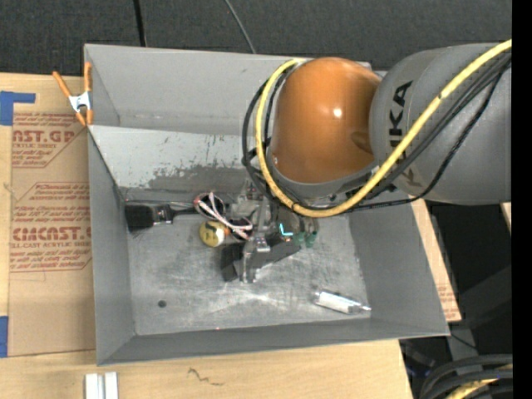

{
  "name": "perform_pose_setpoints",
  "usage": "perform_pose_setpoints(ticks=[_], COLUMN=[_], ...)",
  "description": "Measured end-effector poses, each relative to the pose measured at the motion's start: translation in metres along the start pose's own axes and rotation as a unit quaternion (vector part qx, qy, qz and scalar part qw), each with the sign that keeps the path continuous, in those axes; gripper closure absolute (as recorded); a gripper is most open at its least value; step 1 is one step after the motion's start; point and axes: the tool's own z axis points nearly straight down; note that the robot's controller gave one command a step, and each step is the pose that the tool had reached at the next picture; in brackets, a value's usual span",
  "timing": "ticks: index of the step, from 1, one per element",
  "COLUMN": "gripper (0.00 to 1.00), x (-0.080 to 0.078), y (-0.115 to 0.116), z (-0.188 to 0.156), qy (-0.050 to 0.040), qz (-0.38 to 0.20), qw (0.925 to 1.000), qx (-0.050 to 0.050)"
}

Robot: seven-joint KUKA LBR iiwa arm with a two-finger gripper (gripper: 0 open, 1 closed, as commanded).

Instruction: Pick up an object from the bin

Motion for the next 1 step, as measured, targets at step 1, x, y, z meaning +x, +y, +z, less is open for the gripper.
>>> perform_pose_setpoints(ticks=[1], gripper=[0.00], x=[-0.0017], y=[-0.0008], z=[-0.0039], qy=[-0.0038], qz=[0.001], qw=[1.0000], qx=[-0.001])
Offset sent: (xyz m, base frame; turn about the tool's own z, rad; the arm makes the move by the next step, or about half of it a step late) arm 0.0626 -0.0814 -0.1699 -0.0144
